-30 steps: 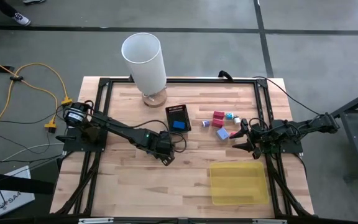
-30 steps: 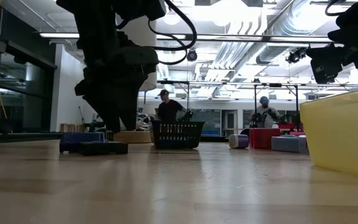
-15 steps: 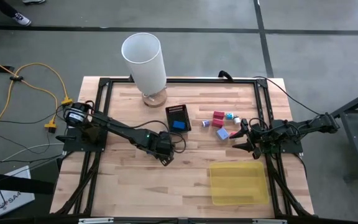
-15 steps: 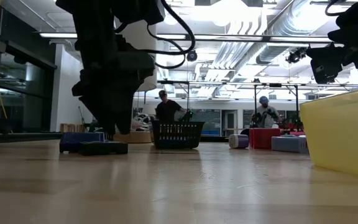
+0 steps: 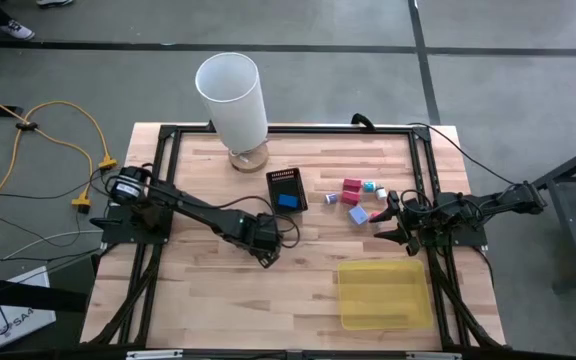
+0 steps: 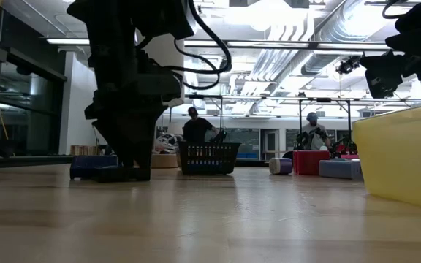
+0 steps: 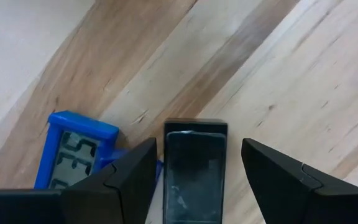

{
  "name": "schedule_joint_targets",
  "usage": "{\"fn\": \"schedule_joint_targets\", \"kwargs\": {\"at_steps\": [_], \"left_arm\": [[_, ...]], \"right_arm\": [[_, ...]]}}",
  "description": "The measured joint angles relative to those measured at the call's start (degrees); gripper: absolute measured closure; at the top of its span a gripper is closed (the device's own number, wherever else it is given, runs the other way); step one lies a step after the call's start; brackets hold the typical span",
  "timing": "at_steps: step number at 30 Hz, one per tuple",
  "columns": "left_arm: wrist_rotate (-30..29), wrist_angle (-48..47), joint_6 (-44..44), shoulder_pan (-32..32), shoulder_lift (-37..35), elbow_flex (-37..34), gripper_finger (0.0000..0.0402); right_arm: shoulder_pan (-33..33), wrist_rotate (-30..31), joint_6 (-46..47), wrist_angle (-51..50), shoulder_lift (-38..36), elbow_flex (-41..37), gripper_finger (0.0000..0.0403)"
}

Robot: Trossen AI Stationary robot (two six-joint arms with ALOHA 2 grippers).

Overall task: Pick & Place Office items
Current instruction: Put the black digital timer into the black bin

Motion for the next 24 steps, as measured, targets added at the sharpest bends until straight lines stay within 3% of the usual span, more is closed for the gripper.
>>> {"fn": "schedule_joint_targets", "kwargs": {"at_steps": [24], "left_arm": [[0.5, 0.7, 0.5, 0.0, 1.9, 0.0, 0.0176]], "right_arm": [[0.0, 0.0, 0.0, 0.0, 0.0, 0.0, 0.0213]]}}
